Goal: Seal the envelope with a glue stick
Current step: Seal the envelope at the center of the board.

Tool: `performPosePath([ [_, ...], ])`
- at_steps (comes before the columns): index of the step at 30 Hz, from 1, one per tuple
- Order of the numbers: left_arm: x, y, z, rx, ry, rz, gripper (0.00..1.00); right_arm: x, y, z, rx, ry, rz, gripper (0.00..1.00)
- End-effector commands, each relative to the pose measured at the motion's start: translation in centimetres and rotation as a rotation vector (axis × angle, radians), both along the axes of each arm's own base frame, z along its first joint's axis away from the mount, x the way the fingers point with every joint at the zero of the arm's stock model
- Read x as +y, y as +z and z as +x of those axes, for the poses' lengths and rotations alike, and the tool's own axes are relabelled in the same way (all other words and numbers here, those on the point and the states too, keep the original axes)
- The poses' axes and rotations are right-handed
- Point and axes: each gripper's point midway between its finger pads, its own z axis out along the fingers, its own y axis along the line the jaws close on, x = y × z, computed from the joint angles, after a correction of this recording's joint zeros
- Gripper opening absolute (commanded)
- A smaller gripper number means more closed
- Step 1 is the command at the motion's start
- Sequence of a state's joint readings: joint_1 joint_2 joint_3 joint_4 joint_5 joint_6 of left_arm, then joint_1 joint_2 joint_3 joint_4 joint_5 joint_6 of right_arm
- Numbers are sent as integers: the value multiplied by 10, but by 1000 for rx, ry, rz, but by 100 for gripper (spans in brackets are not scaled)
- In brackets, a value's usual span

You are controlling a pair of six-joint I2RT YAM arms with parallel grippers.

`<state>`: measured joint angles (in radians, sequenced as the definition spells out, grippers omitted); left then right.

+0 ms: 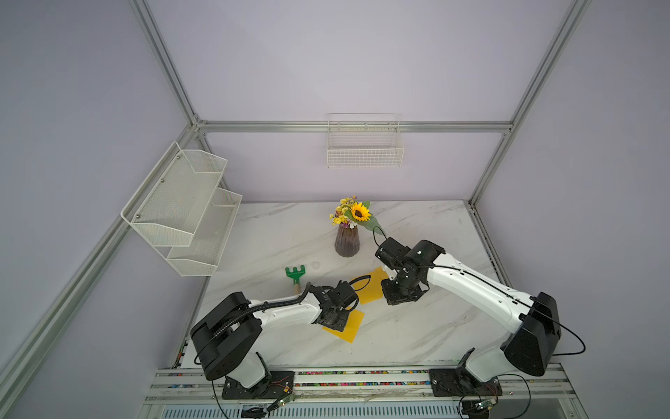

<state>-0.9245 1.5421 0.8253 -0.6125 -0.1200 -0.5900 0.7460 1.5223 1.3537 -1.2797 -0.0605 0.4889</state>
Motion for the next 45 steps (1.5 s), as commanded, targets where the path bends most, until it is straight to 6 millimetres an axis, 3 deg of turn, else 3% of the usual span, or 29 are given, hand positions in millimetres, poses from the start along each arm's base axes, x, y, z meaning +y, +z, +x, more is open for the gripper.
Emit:
performPosePath([
  [1, -5, 18, 4, -36, -15, -13, 10, -7, 5, -1, -16, -12, -5, 0],
  [6, -13, 34, 14, -78, -26, -35, 11, -7, 5, -2, -15, -14, -6, 0],
  [14, -14, 5, 19, -37, -36, 7, 11, -6, 3, -2, -9, -12, -6, 0],
  [20, -12, -19, 8, 33, -30, 15, 10, -7, 2, -3, -2, -11, -10, 0],
  [23, -13, -10, 10, 13, -34, 2, 10, -6, 3, -2, -4, -11, -8, 0],
  [29, -16, 33, 29, -97, -40, -29, 10, -5, 5, -1, -9, -10, -7, 0],
  [33, -18, 39, 38, -109, -42, -42, 11, -5, 3, 0, -3, -8, -10, 0],
  [39, -25, 22, 40, -63, -61, -41, 10, -4, 2, 0, -1, -5, -12, 0],
  [45, -22, -6, 28, 12, -42, -32, 10, -6, 0, -2, 4, -5, -17, 0],
])
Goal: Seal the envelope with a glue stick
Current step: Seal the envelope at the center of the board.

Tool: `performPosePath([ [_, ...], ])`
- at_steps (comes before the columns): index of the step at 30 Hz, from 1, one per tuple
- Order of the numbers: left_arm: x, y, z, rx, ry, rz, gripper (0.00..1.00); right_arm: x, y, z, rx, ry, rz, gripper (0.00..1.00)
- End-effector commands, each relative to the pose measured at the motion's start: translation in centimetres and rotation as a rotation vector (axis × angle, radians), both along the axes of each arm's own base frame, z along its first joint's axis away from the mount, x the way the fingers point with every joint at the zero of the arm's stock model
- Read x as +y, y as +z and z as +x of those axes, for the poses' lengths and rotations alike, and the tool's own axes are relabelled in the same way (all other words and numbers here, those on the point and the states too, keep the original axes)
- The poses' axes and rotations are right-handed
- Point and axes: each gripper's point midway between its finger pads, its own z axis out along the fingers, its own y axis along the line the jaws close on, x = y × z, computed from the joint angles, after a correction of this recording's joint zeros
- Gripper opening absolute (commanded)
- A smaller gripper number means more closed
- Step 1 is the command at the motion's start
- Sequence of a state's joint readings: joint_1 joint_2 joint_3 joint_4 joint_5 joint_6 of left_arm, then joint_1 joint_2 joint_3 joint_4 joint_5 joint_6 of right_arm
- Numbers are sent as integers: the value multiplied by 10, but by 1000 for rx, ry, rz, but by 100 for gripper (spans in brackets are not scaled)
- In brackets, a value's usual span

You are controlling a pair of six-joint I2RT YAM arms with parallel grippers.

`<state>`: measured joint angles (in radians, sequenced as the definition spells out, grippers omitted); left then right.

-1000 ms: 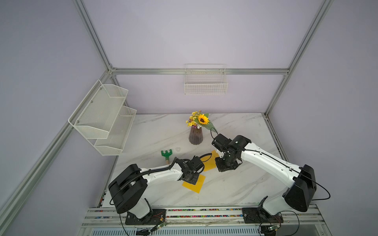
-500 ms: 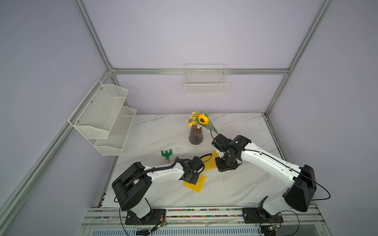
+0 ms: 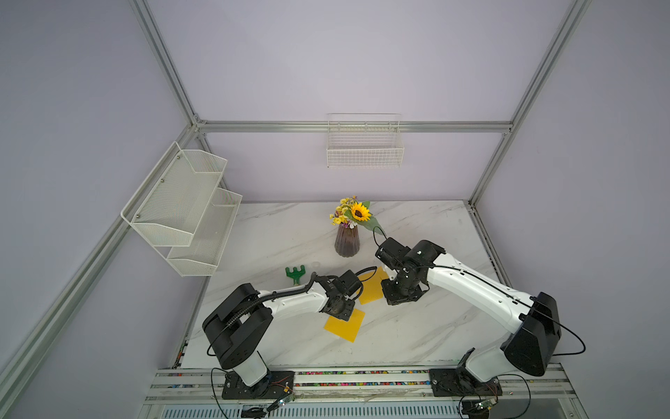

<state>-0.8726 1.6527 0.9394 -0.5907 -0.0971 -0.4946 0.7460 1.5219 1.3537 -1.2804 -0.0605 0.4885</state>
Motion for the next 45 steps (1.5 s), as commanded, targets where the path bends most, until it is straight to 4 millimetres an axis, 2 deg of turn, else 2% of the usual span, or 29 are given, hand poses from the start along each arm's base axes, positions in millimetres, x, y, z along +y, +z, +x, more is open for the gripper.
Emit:
performPosePath([
  [1, -2, -9, -6, 32, 9, -23, 10, -6, 0, -2, 4, -6, -17, 0],
  [4, 0, -12, -9, 43, 14, -27, 10, -7, 1, -3, 5, -6, -17, 0],
  [6, -1, -6, -7, 29, 13, -35, 10, -7, 2, -3, 3, -5, -16, 0],
  [11, -4, 24, 7, -50, 6, -45, 10, -6, 3, -2, -1, -4, -14, 0],
  [14, -5, 34, 14, -77, 5, -48, 11, -7, 2, -2, 1, -6, -18, 0],
  [17, -6, 32, 18, -74, 4, -40, 11, -7, 2, -2, 2, -6, -17, 0],
  [21, -7, 19, 18, -47, -1, -21, 11, -7, 1, -3, 3, -6, -18, 0],
  [26, -2, -2, 14, 2, 17, 13, 10, -9, 0, -4, 8, -5, -25, 0],
  [30, -2, -11, 10, 28, 19, 17, 10, -9, -1, -5, 12, -4, -27, 0],
  [33, -5, 0, 13, 3, 16, -5, 10, -9, 1, -5, 8, -6, -24, 0],
  [39, -8, 38, 29, -94, 13, -31, 11, -8, 2, -3, 6, -6, -25, 0],
  [42, -7, 38, 33, -93, 14, -18, 11, -8, 1, -3, 10, -4, -27, 0],
  [45, -9, 29, 33, -70, 8, -14, 11, -8, 0, -3, 9, -4, -27, 0],
])
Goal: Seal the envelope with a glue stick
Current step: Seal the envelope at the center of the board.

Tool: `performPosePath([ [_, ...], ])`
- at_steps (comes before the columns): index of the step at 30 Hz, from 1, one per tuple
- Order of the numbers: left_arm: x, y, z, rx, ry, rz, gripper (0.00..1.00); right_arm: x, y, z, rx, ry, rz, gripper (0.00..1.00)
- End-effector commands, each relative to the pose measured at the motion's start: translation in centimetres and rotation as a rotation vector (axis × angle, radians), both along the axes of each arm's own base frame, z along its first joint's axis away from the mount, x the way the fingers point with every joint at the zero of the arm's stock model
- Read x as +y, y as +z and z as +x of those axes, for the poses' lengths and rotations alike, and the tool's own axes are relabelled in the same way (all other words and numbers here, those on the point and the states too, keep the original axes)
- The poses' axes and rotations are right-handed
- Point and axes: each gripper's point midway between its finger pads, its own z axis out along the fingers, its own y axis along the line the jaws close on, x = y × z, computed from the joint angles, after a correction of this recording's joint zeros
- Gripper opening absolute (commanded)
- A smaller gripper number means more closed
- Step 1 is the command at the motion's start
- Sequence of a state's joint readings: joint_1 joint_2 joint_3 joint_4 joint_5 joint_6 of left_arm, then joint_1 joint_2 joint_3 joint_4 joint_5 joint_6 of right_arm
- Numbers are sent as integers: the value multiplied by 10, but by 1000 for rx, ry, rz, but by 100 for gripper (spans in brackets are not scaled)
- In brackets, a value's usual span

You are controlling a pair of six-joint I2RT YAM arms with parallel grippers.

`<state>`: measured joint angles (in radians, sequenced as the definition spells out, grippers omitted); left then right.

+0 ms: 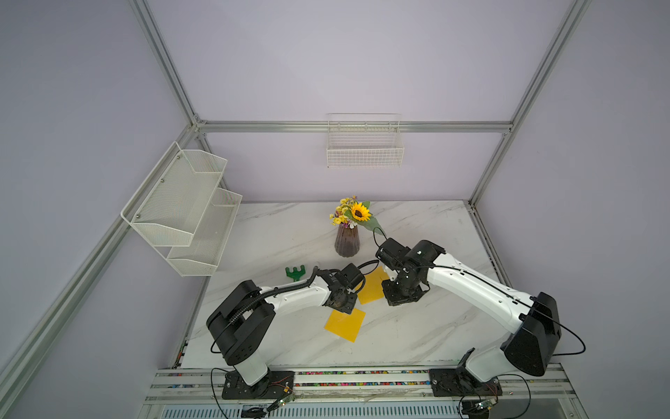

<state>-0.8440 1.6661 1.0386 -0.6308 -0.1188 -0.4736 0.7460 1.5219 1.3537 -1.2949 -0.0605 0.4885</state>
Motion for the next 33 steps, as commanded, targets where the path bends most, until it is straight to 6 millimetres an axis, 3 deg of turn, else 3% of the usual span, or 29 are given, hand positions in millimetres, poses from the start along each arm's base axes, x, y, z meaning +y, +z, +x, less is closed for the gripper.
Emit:
performPosePath([
  [1, -2, 3, 8, -15, -9, 1, 11, -6, 1, -1, 0, -4, -19, 0],
  [11, 12, -37, 3, 36, 6, 97, 11, -8, -1, -3, 4, -8, -22, 0],
  [15, 9, -32, 5, 23, 3, 78, 10, -8, 3, -1, -11, -10, -21, 0],
  [20, -4, 31, 26, -117, 4, -13, 16, -6, 22, 14, -99, -15, -9, 0],
  [25, -25, 110, 40, -227, 26, -188, 34, -1, 53, 40, -254, -10, 23, 0],
  [29, -51, 172, 41, -297, -13, -399, 48, 16, 90, 65, -421, 5, 131, 0],
  [32, -72, 211, 43, -360, -47, -575, 51, 32, 126, 82, -568, 15, 248, 0],
  [33, -75, 239, 39, -404, -64, -665, 50, 36, 138, 86, -616, 18, 285, 0],
])
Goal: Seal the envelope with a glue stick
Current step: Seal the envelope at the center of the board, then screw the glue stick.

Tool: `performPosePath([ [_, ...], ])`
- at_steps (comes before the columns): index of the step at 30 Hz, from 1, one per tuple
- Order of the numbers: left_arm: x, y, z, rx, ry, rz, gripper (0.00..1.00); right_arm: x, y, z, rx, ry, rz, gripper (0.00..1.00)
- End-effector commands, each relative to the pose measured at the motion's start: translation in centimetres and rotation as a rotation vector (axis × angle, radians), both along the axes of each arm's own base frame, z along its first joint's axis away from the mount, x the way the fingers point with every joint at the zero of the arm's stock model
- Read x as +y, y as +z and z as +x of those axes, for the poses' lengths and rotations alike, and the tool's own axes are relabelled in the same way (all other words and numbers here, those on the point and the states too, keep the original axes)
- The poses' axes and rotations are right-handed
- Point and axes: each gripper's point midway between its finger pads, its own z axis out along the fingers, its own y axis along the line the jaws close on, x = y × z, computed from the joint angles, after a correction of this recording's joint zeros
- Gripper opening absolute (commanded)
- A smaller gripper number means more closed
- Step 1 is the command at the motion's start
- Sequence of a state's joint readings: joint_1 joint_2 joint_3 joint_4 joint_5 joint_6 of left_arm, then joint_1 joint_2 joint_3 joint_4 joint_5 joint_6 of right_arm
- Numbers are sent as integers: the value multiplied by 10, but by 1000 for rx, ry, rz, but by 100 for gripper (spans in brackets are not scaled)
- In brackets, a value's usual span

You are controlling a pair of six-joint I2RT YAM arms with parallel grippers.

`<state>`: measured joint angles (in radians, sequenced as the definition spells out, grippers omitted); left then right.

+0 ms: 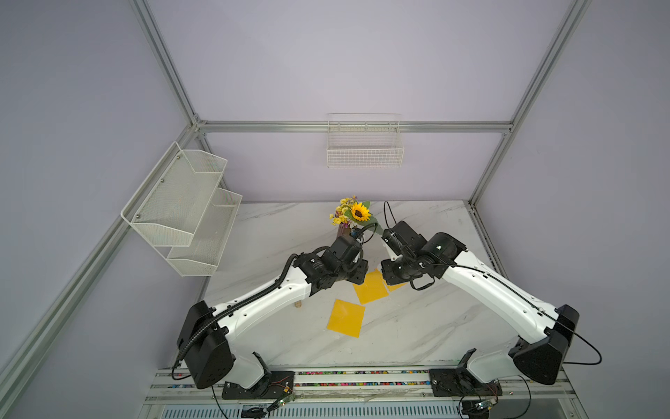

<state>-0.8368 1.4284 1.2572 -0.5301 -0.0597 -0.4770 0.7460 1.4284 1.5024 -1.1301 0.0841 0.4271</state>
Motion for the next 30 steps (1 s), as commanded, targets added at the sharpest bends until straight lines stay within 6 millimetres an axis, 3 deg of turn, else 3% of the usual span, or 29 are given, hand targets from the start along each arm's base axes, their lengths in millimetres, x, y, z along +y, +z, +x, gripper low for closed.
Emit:
performPosePath([
  [1, -24, 68, -1, -109, -71, -267, 49, 18, 55, 31, -242, 17, 144, 0],
  [3, -32, 92, -3, -155, -89, -390, 49, 21, 88, 36, -366, 24, 225, 0],
  [9, -46, 148, -10, -176, -129, -656, 50, 18, 159, 40, -711, 57, 385, 0],
  [15, -34, 204, -26, -255, -158, -963, 51, 13, 215, 13, -1049, 192, 505, 0],
  [21, -18, 255, -51, -369, -255, -1150, 53, 10, 243, -6, -1236, 271, 534, 0],
  [30, 13, 288, -79, -548, -298, -1211, 53, 16, 252, -13, -1262, 318, 575, 0],
])
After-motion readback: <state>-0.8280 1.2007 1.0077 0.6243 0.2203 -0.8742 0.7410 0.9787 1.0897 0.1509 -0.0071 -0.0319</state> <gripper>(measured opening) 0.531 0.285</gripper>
